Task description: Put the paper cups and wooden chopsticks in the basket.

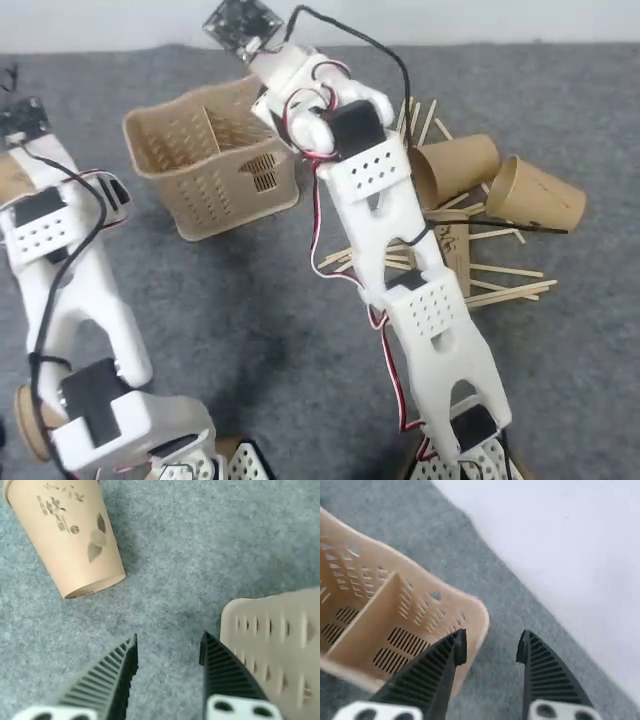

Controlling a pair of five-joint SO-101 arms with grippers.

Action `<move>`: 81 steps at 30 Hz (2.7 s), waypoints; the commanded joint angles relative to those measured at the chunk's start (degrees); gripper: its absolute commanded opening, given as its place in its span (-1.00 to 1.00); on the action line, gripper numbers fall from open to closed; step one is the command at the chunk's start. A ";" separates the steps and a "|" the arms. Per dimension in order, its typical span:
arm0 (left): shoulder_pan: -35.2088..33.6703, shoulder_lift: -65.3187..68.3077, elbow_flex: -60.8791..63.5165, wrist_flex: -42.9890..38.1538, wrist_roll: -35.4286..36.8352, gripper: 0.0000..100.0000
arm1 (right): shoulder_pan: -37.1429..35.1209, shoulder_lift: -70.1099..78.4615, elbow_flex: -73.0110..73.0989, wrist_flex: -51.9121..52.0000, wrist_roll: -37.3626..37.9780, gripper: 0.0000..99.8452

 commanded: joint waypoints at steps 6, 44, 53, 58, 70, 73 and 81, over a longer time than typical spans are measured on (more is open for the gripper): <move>-0.53 -2.11 -0.22 -0.35 0.62 -0.61 | 1.01 -4.35 3.43 -5.05 -4.84 -0.65; 4.04 -1.93 -0.22 -0.26 0.62 -0.61 | -3.38 -6.90 2.02 18.51 -12.57 -0.99; 5.71 -2.02 2.59 -5.80 0.62 -0.61 | -9.45 -14.99 5.63 18.95 -17.23 -0.99; 6.24 -2.55 2.33 -5.71 0.62 -0.61 | -4.44 -20.97 22.33 18.33 -27.16 -0.99; 8.79 -2.55 2.24 -5.63 0.62 -0.61 | -0.84 -31.08 41.76 20.53 -27.69 -0.99; 9.05 -2.55 2.24 -5.54 0.62 -0.61 | -0.66 -34.24 47.12 20.53 -27.69 -0.99; 8.88 -2.55 2.42 -4.84 0.62 -0.61 | -0.66 -39.78 50.55 20.79 -27.52 -0.99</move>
